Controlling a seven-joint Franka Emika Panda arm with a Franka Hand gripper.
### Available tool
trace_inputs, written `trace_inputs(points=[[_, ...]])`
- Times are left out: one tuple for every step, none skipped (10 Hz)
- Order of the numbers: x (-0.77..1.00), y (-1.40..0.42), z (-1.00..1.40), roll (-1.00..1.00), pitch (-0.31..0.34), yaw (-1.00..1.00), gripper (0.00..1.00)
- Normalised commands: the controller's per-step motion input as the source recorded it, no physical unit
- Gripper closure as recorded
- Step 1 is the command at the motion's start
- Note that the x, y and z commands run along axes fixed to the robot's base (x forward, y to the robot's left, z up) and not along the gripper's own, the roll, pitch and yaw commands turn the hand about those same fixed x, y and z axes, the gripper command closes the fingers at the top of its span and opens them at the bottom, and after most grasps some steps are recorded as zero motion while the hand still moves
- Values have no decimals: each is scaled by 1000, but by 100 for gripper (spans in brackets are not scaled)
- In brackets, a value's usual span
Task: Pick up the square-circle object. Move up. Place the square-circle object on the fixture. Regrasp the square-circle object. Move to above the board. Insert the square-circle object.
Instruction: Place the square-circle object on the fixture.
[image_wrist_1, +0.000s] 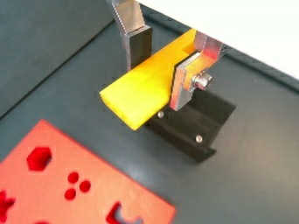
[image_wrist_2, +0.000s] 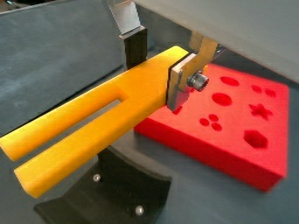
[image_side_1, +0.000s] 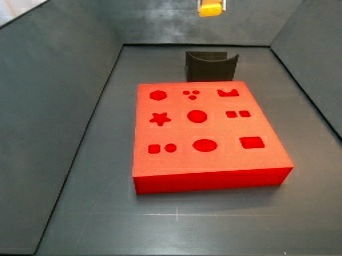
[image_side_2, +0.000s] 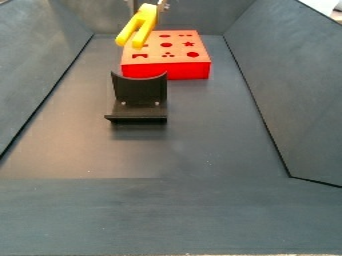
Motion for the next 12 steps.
trace_inputs(points=[[280, 61, -10, -1000, 176, 238, 100], [225, 53, -15, -1000, 186, 226, 100], [95, 45, -17, -1000, 210, 194, 100], [64, 43, -8, -1000, 216, 180, 100], [59, 38, -15, -1000, 233, 147, 100], [67, 36, -22, -1000, 247, 129, 100], [83, 40, -17, -1000, 281, 88, 100], [87, 43, -19, -1000, 315, 27, 100], [89, 43, -24, -1000, 339, -28, 100], [87, 45, -22, -1000, 359, -95, 100], [85, 46, -24, -931, 355, -168, 100], [87, 48, -23, -698, 280, -244, 100]])
